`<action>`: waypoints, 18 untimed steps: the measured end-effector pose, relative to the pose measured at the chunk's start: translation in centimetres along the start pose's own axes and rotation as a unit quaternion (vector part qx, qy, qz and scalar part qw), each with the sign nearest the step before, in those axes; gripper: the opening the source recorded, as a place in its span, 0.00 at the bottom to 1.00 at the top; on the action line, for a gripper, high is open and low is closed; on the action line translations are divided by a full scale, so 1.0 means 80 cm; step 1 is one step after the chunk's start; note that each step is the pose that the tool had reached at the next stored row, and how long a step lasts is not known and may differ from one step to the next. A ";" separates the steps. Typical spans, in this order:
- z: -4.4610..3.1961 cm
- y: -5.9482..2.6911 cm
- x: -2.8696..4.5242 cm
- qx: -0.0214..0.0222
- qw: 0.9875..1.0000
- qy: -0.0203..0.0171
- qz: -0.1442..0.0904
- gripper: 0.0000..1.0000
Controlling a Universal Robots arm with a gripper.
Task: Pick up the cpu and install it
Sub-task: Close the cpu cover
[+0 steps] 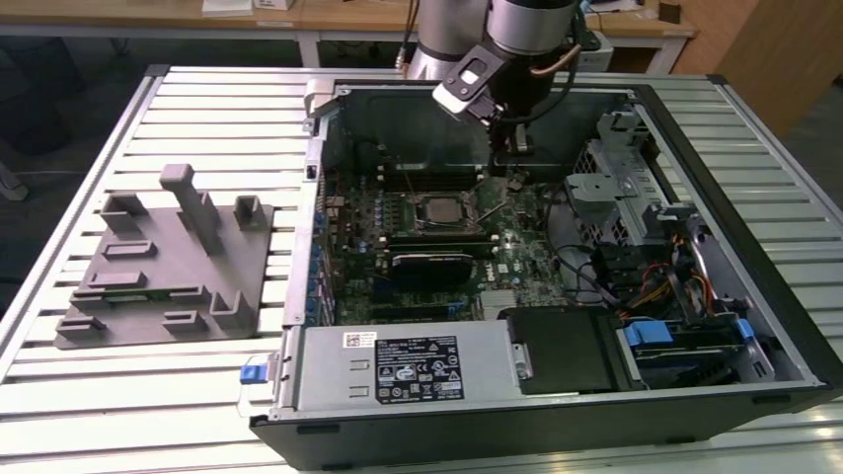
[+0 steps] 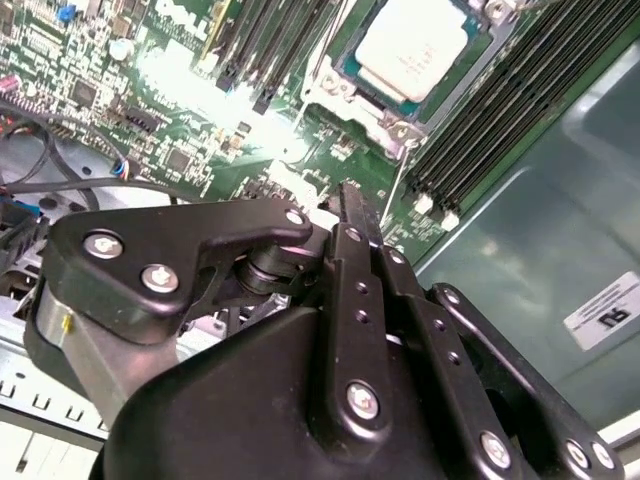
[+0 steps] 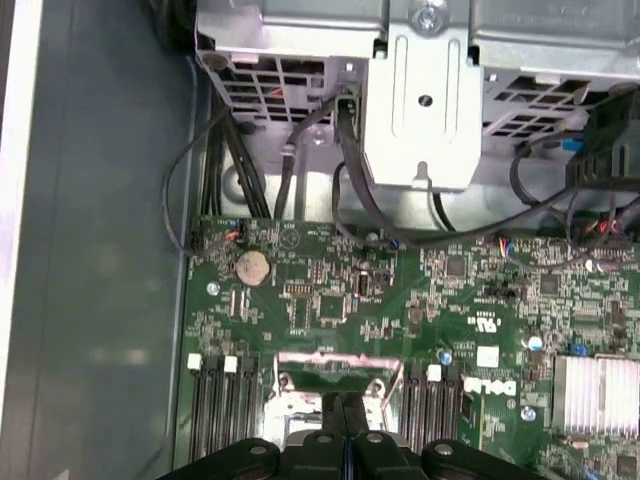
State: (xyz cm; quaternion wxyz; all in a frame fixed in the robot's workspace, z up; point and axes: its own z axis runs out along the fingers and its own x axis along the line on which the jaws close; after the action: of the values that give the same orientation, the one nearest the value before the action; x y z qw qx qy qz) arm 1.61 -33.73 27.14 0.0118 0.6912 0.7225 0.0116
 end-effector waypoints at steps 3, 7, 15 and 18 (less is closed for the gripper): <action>0.0008 0.003 0.0000 0.000 1.000 0.000 0.000 0.11; 0.0025 0.011 -0.0001 0.000 1.000 0.000 0.000 0.11; 0.0080 0.026 0.0002 0.000 1.000 0.000 0.000 0.11; 0.0110 0.030 0.0007 0.000 1.000 0.000 0.000 0.11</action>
State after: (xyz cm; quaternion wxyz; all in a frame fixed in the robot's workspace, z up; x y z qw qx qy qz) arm 4.06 -33.57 26.34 0.0118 0.6912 0.7225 0.0115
